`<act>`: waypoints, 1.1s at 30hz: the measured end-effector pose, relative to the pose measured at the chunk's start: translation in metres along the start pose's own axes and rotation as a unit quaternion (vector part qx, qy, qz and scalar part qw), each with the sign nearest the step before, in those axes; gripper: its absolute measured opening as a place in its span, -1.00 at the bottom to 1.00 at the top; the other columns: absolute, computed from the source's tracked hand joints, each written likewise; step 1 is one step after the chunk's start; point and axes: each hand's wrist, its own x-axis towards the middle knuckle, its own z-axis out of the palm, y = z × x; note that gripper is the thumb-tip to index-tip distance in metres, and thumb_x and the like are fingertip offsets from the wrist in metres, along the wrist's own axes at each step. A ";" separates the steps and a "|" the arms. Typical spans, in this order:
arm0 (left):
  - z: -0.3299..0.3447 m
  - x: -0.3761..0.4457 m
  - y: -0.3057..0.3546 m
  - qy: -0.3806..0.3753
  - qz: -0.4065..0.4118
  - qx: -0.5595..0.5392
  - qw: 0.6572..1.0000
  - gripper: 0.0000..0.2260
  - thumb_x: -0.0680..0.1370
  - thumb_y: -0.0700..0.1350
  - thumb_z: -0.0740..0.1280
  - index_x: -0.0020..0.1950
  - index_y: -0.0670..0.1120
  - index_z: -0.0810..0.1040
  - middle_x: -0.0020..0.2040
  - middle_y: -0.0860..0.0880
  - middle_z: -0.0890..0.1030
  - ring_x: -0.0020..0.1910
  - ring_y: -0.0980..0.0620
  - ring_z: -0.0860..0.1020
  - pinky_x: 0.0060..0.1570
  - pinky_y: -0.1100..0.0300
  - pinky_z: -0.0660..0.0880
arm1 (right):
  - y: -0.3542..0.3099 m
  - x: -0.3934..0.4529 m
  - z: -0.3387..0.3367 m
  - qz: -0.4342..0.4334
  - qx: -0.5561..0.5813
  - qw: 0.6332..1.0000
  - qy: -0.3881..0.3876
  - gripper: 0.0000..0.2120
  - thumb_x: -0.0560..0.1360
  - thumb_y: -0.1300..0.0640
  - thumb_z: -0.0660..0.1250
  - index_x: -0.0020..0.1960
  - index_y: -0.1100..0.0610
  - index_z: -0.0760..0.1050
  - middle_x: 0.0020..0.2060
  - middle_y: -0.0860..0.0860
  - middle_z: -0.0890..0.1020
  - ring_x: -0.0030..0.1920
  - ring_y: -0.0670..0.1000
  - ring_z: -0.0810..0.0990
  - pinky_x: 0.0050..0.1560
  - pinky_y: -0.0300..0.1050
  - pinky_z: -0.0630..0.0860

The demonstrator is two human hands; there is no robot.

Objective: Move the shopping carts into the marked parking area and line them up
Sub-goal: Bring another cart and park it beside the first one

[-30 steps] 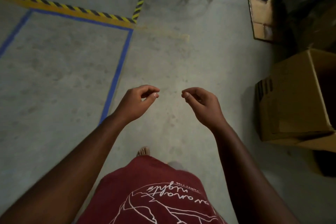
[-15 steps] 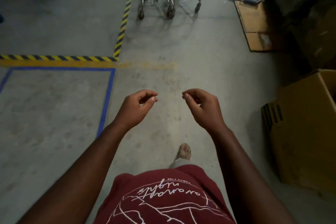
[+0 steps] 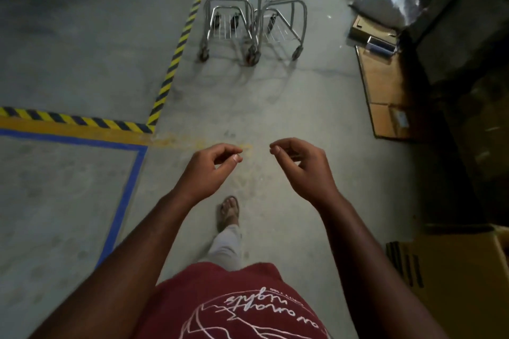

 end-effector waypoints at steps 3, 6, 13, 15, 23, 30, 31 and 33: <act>-0.012 0.087 -0.008 -0.006 -0.009 0.006 1.000 -0.83 0.62 -0.15 0.43 0.10 0.13 0.67 0.03 0.10 0.75 0.07 0.16 0.70 0.19 0.10 0.62 | 0.012 0.086 0.005 0.013 0.006 1.000 -0.002 -0.88 0.62 0.11 0.43 0.06 -0.08 0.70 -0.09 -0.17 0.75 -0.11 -0.11 0.71 -0.14 -0.29 0.51; -0.027 0.176 -0.004 -0.007 -0.003 0.016 1.000 -0.85 0.62 -0.15 0.43 0.12 0.07 0.69 0.01 0.12 0.74 0.06 0.19 0.69 0.19 0.14 0.61 | 0.016 0.171 0.006 0.019 0.004 1.000 -0.004 -0.89 0.63 0.11 0.42 0.06 -0.07 0.71 -0.08 -0.16 0.75 -0.10 -0.11 0.71 -0.12 -0.25 0.55; -0.063 0.369 0.019 0.017 0.000 0.021 1.000 -0.86 0.64 -0.13 0.40 0.18 -0.01 0.70 0.01 0.12 0.74 0.06 0.18 0.69 0.15 0.16 0.61 | 0.032 0.352 0.007 0.037 0.004 0.999 -0.027 -0.90 0.63 0.06 0.42 0.07 -0.08 0.71 -0.06 -0.20 0.74 -0.07 -0.14 0.69 -0.04 -0.11 0.64; -0.065 0.417 0.013 0.019 -0.012 0.023 0.999 -0.86 0.64 -0.14 0.40 0.17 0.00 0.69 0.00 0.13 0.74 0.06 0.21 0.69 0.16 0.15 0.62 | 0.046 0.404 0.010 0.031 0.004 0.999 -0.034 -0.90 0.63 0.05 0.42 0.07 -0.10 0.70 -0.06 -0.20 0.74 -0.07 -0.15 0.69 -0.04 -0.11 0.64; -0.060 0.629 -0.003 0.042 -0.071 0.003 0.997 -0.84 0.63 -0.10 0.42 0.08 0.18 0.67 0.01 0.12 0.75 0.08 0.17 0.69 0.22 0.00 0.63 | 0.112 0.632 -0.005 0.031 0.026 0.999 -0.030 -0.92 0.62 0.04 0.44 0.07 -0.05 0.72 -0.07 -0.18 0.75 -0.07 -0.14 0.70 -0.09 -0.29 0.57; -0.088 0.786 0.021 0.118 -0.055 -0.002 0.991 -0.86 0.62 -0.08 0.44 0.15 0.10 0.68 0.02 0.12 0.74 0.07 0.17 0.69 0.18 0.11 0.62 | 0.102 0.814 0.021 -0.021 0.013 0.988 -0.155 -0.90 0.63 0.01 0.42 0.08 -0.07 0.71 -0.08 -0.22 0.73 -0.06 -0.20 0.68 -0.09 -0.11 0.63; -0.093 0.803 0.018 0.125 -0.062 -0.009 0.990 -0.87 0.60 -0.04 0.44 0.14 0.13 0.68 0.01 0.11 0.75 0.07 0.15 0.69 0.19 0.06 0.63 | 0.100 0.835 0.026 -0.024 0.023 0.987 -0.159 -0.91 0.63 0.00 0.41 0.08 -0.09 0.70 -0.09 -0.22 0.73 -0.06 -0.19 0.69 -0.09 -0.12 0.62; -0.104 0.839 0.009 0.138 -0.072 -0.017 0.988 -0.85 0.55 0.09 0.41 0.10 0.20 0.67 0.00 0.11 0.75 0.06 0.08 0.71 0.19 -0.05 0.63 | 0.099 0.879 0.036 -0.023 0.047 0.987 -0.154 -0.93 0.64 -0.04 0.41 0.05 -0.14 0.68 -0.10 -0.19 0.73 -0.06 -0.16 0.70 -0.10 -0.13 0.63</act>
